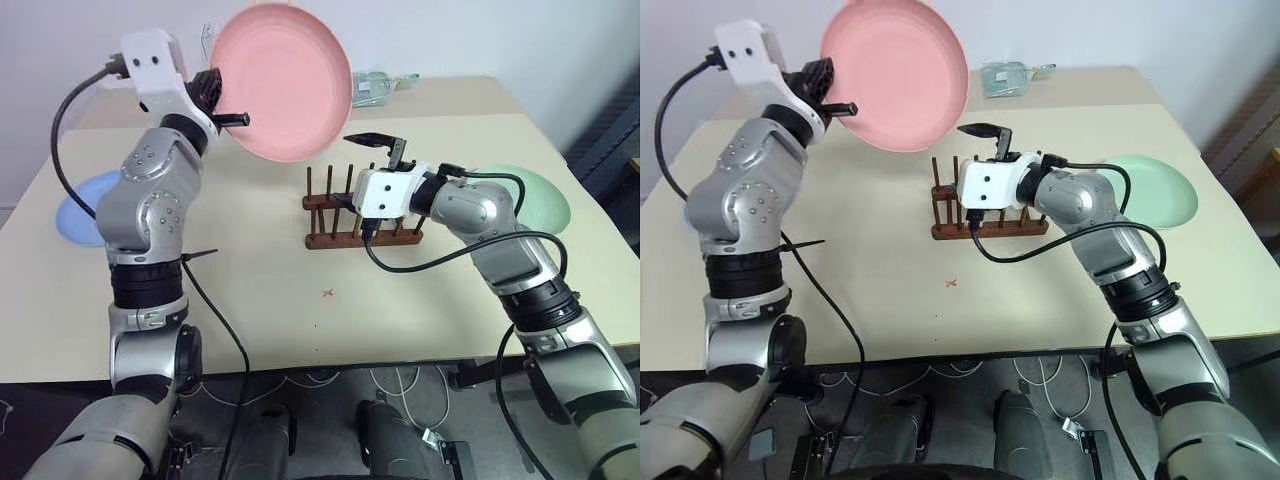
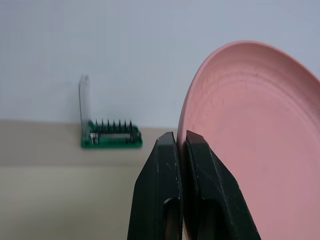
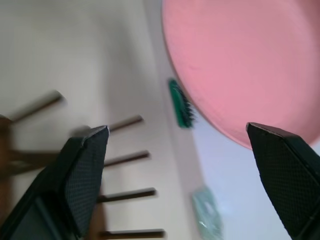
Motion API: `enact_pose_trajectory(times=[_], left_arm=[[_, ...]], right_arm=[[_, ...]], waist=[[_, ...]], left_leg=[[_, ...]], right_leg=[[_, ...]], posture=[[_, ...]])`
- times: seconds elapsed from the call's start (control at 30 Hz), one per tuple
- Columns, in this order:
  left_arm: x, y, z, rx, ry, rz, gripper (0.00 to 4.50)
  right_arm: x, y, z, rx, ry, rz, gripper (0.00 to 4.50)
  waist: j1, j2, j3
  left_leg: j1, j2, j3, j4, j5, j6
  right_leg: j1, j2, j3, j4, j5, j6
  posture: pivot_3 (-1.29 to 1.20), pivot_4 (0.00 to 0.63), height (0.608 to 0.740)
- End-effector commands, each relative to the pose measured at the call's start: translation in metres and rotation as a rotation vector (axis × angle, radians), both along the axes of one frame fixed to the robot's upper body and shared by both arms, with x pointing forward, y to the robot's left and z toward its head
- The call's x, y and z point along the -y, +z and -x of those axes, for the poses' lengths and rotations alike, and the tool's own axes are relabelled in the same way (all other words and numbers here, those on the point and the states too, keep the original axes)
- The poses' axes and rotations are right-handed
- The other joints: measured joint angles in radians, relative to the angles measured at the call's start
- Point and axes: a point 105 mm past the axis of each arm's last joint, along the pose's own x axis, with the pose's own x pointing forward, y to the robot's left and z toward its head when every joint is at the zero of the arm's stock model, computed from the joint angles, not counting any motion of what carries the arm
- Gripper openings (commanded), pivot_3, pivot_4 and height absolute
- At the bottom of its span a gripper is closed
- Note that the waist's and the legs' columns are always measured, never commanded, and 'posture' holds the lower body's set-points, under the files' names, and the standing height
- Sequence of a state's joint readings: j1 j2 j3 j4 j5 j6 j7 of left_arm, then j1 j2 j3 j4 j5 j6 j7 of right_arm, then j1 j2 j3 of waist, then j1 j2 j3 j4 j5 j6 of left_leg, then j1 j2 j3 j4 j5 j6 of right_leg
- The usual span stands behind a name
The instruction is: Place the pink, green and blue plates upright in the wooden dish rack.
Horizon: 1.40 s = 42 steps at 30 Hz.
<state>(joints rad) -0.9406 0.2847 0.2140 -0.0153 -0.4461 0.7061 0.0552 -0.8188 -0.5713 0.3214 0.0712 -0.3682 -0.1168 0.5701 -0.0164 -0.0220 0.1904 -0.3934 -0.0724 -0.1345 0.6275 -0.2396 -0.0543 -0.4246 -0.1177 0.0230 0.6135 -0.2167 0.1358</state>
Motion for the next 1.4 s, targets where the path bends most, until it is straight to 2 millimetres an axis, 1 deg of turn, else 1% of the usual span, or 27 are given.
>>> enact_pose_trajectory(times=[0.03,0.17,0.23,0.27,0.33,0.4,0.53,0.57,0.6,0.7,0.77,0.8,0.87,0.9,0.93,1.0,1.07,1.17,1.23,1.27,1.33,1.4], left_arm=[[0.017,0.024,0.013,0.066,-0.038,-0.012,0.00],[0.026,0.023,0.017,0.058,-0.055,-0.003,0.00],[0.035,0.020,0.018,0.051,-0.076,-0.014,0.00],[0.038,0.019,0.019,0.046,-0.083,-0.012,0.00],[0.042,0.017,0.020,0.041,-0.095,-0.001,0.00],[0.043,0.016,0.020,0.036,-0.101,0.006,0.00],[0.045,0.015,0.020,0.030,-0.110,0.007,0.00],[0.045,0.015,0.020,0.029,-0.113,0.008,0.00],[0.047,0.015,0.020,0.028,-0.129,0.019,0.00],[0.050,0.016,0.022,0.038,-0.161,0.055,0.98],[0.050,0.021,0.024,0.065,-0.176,0.084,2.05],[0.045,0.030,0.026,0.109,-0.167,0.109,2.48],[0.029,0.048,0.030,0.202,-0.121,0.137,3.59],[0.017,0.053,0.029,0.226,-0.086,0.154,4.05],[0.005,0.054,0.027,0.232,-0.053,0.165,4.44],[-0.014,0.047,0.022,0.213,0.012,0.096,4.44],[-0.022,0.036,0.019,0.190,0.018,0.028,4.44],[-0.018,0.009,0.021,0.153,-0.079,-0.137,4.44],[-0.009,-0.019,0.032,0.143,-0.201,-0.332,4.44],[-0.008,-0.032,0.037,0.125,-0.254,-0.383,4.44],[-0.009,-0.051,0.045,0.081,-0.346,-0.364,4.44],[-0.009,-0.069,0.053,0.038,-0.419,-0.370,4.44]], right_arm=[[-0.010,0.023,0.003,0.151,0.013,-0.001,4.48],[-0.014,0.016,0.001,0.172,0.016,0.041,4.48],[-0.015,0.011,-0.002,0.176,0.010,0.058,4.48],[-0.016,0.008,-0.004,0.181,0.006,0.070,4.24],[-0.014,0.006,-0.006,0.188,-0.004,0.083,3.58],[-0.011,0.005,-0.008,0.197,-0.015,0.090,2.63],[-0.007,0.006,-0.010,0.222,-0.037,0.095,0.49],[-0.006,0.006,-0.011,0.228,-0.042,0.094,0.06],[-0.005,0.007,-0.011,0.242,-0.048,0.097,0.06],[-0.002,0.007,-0.010,0.270,-0.062,0.112,0.00],[0.000,0.007,-0.010,0.277,-0.066,0.116,0.00],[0.004,0.008,-0.010,0.285,-0.078,0.116,0.00],[0.016,0.013,-0.011,0.291,-0.114,0.104,0.00],[0.025,0.018,-0.013,0.285,-0.141,0.073,0.00],[0.033,0.025,-0.013,0.263,-0.159,0.012,0.00],[0.047,0.040,-0.008,0.194,-0.165,-0.140,0.00],[0.055,0.050,0.000,0.126,-0.136,-0.256,0.00],[0.067,0.067,0.017,-0.040,-0.037,-0.524,0.00],[0.072,0.074,0.032,-0.196,0.055,-0.668,0.00],[0.074,0.076,0.038,-0.274,0.094,-0.739,0.00],[0.076,0.078,0.051,-0.420,0.185,-0.855,0.00],[0.077,0.078,0.059,-0.543,0.243,-0.960,0.00]], waist=[[0.000,0.000,0.000],[0.000,0.000,0.000],[-0.001,0.000,0.000],[0.000,0.000,0.000],[0.000,0.000,0.000],[0.000,0.000,0.000],[-0.002,0.000,0.000],[-0.002,0.000,0.000],[-0.001,0.000,0.000],[0.002,0.000,0.000],[0.003,0.000,0.000],[0.002,0.000,0.000],[0.002,0.000,0.000],[0.001,0.000,0.000],[0.000,0.000,0.000],[-0.003,0.000,0.000],[-0.004,0.000,0.000],[-0.003,0.000,0.000],[-0.003,0.000,0.000],[-0.003,0.001,0.000],[-0.001,0.001,0.000],[0.001,0.001,0.000]], left_leg=[[0.000,0.000,0.000,0.000,0.000,0.000],[0.000,0.000,0.000,0.000,0.000,0.000],[0.000,0.000,0.000,0.000,0.000,0.000],[0.000,0.000,0.000,0.000,0.000,0.000],[0.000,0.000,0.000,0.000,0.000,0.000],[0.000,0.000,0.000,0.000,0.000,0.000],[0.000,0.000,0.001,0.000,0.000,0.000],[0.000,0.000,0.001,0.000,0.000,0.000],[0.000,0.000,0.001,0.000,0.000,0.000],[0.000,0.000,0.001,0.001,0.000,0.000],[0.000,0.000,0.001,0.001,0.000,0.000],[0.000,0.000,0.001,0.001,0.000,0.000],[0.000,0.000,0.001,0.001,0.000,0.000],[0.000,0.000,0.001,0.001,0.000,0.000],[0.000,0.000,0.001,0.001,0.000,0.000],[0.000,0.000,0.001,0.000,0.000,0.000],[0.001,0.000,0.001,0.000,0.000,0.000],[0.001,0.000,0.001,0.000,0.000,0.000],[0.001,0.000,0.001,0.001,0.000,0.001],[0.001,0.000,0.001,0.001,0.000,0.001],[0.001,0.000,0.001,0.000,-0.003,0.005],[0.001,0.001,0.000,0.001,-0.003,0.006]], right_leg=[[0.000,0.000,0.000,0.000,0.000,0.000],[0.000,0.000,0.000,0.000,0.000,0.000],[0.000,0.000,0.000,0.000,0.000,0.000],[0.000,0.000,0.000,0.000,0.000,0.000],[0.000,0.000,0.000,0.000,0.000,0.000],[0.000,0.000,0.001,0.000,0.000,0.000],[0.000,0.000,0.001,0.000,0.000,0.000],[0.000,0.000,0.001,0.000,0.000,0.000],[0.000,0.000,0.001,0.000,0.000,0.000],[0.000,0.000,0.001,0.000,0.000,0.000],[0.001,0.000,0.001,0.000,0.000,0.000],[0.001,0.000,0.001,0.000,0.000,0.000],[0.001,0.000,0.001,0.000,0.000,0.000],[0.001,0.000,0.001,0.000,0.000,0.000],[0.001,0.000,0.001,0.000,0.000,0.000],[0.000,0.001,0.001,0.000,0.000,0.000],[0.000,0.001,0.002,0.000,0.000,0.000],[0.001,0.001,0.002,0.000,0.000,0.000],[0.001,0.001,0.002,0.000,0.000,-0.001],[0.002,0.001,0.002,0.000,0.000,-0.001],[0.001,0.001,0.002,0.000,0.000,-0.001],[0.001,0.001,0.001,0.000,0.001,-0.002]], posture=[[0.00,0.150,0.740],[0.00,0.150,0.740],[0.00,0.150,0.740],[0.00,0.150,0.740],[0.00,0.150,0.740],[0.00,0.150,0.740],[0.00,0.150,0.740],[0.00,0.150,0.740],[0.00,0.150,0.740],[0.00,0.150,0.740],[0.00,0.150,0.740],[0.00,0.150,0.740],[0.00,0.150,0.740],[0.00,0.150,0.740],[0.00,0.150,0.740],[0.00,0.150,0.740],[0.00,0.150,0.740],[0.00,0.150,0.740],[0.00,0.150,0.740],[0.00,0.150,0.740],[0.00,0.150,0.740],[0.00,0.150,0.740]])
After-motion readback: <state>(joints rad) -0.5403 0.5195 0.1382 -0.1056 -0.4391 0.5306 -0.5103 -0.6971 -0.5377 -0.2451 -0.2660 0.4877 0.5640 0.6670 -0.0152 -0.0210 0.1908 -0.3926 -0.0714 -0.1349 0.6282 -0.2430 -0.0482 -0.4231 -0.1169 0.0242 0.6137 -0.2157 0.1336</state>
